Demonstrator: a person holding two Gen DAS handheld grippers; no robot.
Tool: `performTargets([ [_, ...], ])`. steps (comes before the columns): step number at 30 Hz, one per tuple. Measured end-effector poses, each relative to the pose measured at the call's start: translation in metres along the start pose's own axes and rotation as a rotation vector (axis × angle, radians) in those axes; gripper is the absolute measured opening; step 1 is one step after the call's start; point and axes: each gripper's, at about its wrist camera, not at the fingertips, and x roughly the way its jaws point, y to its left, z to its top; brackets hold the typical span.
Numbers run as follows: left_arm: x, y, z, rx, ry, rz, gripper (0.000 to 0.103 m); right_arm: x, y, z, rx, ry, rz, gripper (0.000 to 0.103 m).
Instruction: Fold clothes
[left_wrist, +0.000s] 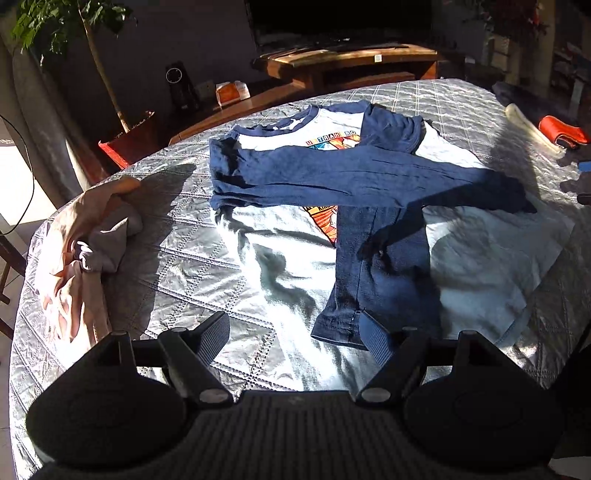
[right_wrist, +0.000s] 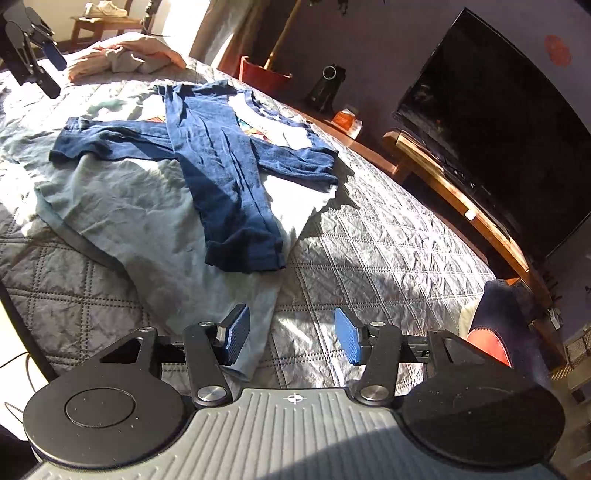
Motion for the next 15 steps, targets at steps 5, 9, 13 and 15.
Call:
performTargets([
  [5, -0.002, 0.003, 0.001, -0.001, -0.009, -0.007, 0.074, 0.000, 0.084, 0.048, -0.276, -0.114, 0.236, 0.051],
  [9, -0.002, 0.001, -0.001, 0.027, -0.006, -0.001, 0.074, 0.013, 0.146, 0.092, -0.374, -0.182, 0.413, 0.051],
  [13, 0.000, 0.008, -0.003, 0.016, 0.005, 0.014, 0.074, 0.038, 0.190, 0.115, -0.404, -0.172, 0.533, 0.051],
  [15, 0.000, 0.013, -0.004, 0.006, 0.007, 0.014, 0.074, 0.047, 0.203, 0.118, -0.411, -0.163, 0.548, 0.049],
])
